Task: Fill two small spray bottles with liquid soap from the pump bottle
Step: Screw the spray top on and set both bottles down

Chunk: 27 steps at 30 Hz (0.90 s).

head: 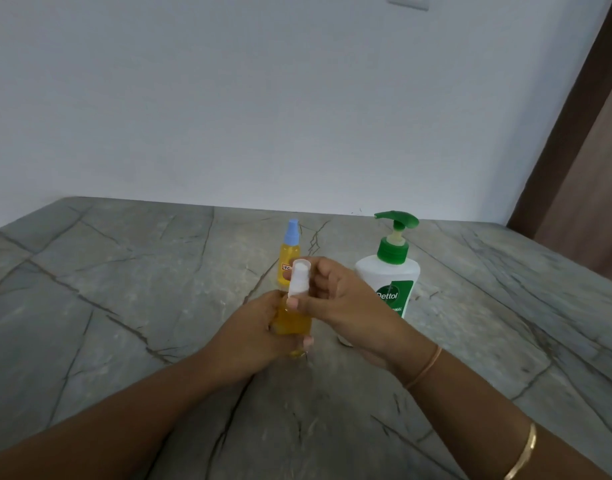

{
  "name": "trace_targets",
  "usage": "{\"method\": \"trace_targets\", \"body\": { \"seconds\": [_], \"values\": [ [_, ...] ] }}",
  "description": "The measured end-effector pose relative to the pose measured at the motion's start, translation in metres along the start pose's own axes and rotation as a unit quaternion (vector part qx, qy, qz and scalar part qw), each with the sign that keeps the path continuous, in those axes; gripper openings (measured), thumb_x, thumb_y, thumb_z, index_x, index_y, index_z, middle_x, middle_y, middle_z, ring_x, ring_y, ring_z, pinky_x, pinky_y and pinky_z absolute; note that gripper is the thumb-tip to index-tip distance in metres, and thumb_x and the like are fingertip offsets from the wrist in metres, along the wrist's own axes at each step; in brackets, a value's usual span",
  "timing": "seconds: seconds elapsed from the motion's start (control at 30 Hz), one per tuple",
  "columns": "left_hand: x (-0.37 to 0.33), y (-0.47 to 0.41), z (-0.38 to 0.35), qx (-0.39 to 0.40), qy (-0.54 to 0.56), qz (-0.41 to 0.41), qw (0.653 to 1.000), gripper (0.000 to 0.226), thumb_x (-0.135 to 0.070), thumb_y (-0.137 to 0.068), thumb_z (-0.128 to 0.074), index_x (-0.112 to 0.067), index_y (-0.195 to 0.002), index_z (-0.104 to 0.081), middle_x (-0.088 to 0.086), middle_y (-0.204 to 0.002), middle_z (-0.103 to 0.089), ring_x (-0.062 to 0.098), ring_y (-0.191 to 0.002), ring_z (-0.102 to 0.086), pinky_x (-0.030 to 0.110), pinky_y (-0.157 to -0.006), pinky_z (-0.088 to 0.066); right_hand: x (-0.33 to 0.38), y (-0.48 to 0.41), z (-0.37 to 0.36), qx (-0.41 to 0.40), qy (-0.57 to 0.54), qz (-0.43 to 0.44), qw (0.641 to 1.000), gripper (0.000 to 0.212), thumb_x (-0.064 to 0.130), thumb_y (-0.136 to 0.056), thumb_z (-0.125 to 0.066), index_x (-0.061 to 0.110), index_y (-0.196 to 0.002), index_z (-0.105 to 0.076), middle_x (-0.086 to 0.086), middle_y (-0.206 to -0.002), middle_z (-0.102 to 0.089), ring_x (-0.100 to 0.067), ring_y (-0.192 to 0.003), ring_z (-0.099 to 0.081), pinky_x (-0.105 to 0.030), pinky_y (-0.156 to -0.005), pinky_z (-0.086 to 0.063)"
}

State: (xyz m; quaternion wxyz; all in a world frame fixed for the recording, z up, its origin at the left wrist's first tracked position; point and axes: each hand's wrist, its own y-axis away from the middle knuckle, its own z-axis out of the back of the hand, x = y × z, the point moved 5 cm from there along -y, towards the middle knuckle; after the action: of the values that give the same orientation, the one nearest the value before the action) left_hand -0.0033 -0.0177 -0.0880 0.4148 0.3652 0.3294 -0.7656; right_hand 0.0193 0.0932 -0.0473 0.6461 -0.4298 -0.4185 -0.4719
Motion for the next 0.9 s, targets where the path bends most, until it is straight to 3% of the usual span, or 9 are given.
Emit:
{"method": "trace_targets", "body": {
  "seconds": [0.1,0.27,0.6,0.77,0.83,0.9],
  "values": [
    [-0.002,0.001,0.001,0.001,-0.005,0.012,1.000,0.046,-0.038,-0.063,-0.075,-0.034,-0.104,-0.057,-0.008,-0.102,-0.067,0.008,-0.096,-0.062,0.034,-0.090,-0.050,0.004,0.001,0.001,0.001,-0.012,0.031,0.999,0.025,-0.003,-0.088,-0.057,0.019,-0.099,-0.062,-0.009,-0.108,-0.069,-0.014,-0.100,-0.064,-0.024,-0.090,-0.049],
    [-0.003,0.002,0.001,-0.025,-0.045,0.022,0.998,0.050,-0.032,-0.071,-0.074,-0.024,-0.117,-0.055,-0.007,-0.109,-0.065,0.009,-0.100,-0.061,0.036,-0.094,-0.048,-0.003,0.000,-0.001,-0.092,0.085,0.060,0.990,0.012,0.005,-0.087,-0.061,0.011,-0.098,-0.062,-0.011,-0.097,-0.071,-0.023,-0.094,-0.066,-0.032,-0.084,-0.051],
    [-0.008,0.003,-0.005,-0.091,-0.091,0.024,0.991,0.018,-0.020,-0.084,-0.061,-0.021,-0.101,-0.054,-0.007,-0.088,-0.057,0.016,-0.092,-0.058,0.018,-0.076,-0.039,-0.007,0.007,-0.013,-0.209,0.155,0.106,0.960,0.020,0.014,-0.088,-0.062,0.012,-0.108,-0.061,-0.003,-0.097,-0.070,-0.012,-0.089,-0.064,-0.024,-0.080,-0.050],
    [-0.017,0.011,-0.002,-0.127,-0.126,-0.016,0.984,0.024,-0.026,-0.086,-0.058,-0.015,-0.108,-0.055,-0.004,-0.088,-0.058,0.009,-0.078,-0.052,0.009,-0.062,-0.036,-0.007,0.010,-0.015,-0.235,0.166,0.106,0.952,0.020,0.018,-0.088,-0.063,0.014,-0.108,-0.060,-0.001,-0.096,-0.068,-0.010,-0.088,-0.062,-0.024,-0.079,-0.051],
    [-0.017,0.011,-0.001,-0.128,-0.122,-0.011,0.984,0.030,-0.027,-0.085,-0.060,-0.015,-0.112,-0.054,-0.005,-0.090,-0.058,0.009,-0.080,-0.052,0.013,-0.064,-0.038,-0.008,0.009,-0.017,-0.228,0.149,0.103,0.957,0.022,0.018,-0.088,-0.063,0.014,-0.109,-0.059,-0.001,-0.098,-0.067,-0.010,-0.090,-0.061,-0.025,-0.081,-0.051],
    [-0.014,0.007,-0.004,-0.115,-0.117,0.009,0.986,0.037,-0.027,-0.085,-0.060,-0.014,-0.118,-0.052,0.002,-0.104,-0.062,0.014,-0.091,-0.056,0.018,-0.078,-0.038,-0.010,0.007,-0.018,-0.213,0.119,0.096,0.965,0.022,0.016,-0.088,-0.064,0.015,-0.109,-0.057,-0.002,-0.099,-0.066,-0.012,-0.092,-0.061,-0.030,-0.084,-0.051]
  ]
}}
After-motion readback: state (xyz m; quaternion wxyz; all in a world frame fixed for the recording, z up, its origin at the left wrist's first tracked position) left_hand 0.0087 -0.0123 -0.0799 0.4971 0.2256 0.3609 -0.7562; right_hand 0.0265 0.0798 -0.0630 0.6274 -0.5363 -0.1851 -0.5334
